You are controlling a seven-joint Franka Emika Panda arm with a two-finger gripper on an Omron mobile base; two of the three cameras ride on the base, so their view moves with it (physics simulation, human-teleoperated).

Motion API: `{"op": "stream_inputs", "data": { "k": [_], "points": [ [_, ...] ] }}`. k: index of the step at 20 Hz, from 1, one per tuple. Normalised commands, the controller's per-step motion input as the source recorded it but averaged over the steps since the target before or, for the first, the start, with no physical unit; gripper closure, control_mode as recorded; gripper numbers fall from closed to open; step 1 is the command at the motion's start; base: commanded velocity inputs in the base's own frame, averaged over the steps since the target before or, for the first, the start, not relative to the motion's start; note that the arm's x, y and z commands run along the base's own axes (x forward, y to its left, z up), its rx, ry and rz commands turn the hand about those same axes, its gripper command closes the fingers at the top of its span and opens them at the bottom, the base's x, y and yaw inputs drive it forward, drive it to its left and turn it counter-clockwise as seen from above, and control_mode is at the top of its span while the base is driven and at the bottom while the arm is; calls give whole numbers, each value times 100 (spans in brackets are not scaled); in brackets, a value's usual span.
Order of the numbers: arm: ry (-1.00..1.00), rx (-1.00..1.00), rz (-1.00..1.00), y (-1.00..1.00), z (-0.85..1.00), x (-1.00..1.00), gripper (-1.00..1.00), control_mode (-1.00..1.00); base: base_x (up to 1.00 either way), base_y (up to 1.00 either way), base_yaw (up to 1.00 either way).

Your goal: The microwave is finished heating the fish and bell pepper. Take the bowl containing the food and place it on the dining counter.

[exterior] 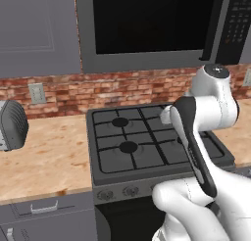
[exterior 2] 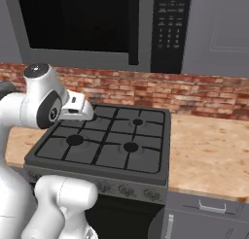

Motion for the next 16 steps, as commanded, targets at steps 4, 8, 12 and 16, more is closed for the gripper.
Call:
{"op": "stream_inputs", "data": {
  "k": [4,8,12,16],
  "points": [
    [-2,0,0,-2,0,-31,-100,-100,0,0,0],
    [0,0,0,0,0,0,-100,-100,0,0,0],
    [-3,0,0,-23,0,0,-100,-100,0,0,0],
    [-3,0,0,-36,0,-1,-100,-100,0,0,0]
  ]
}}
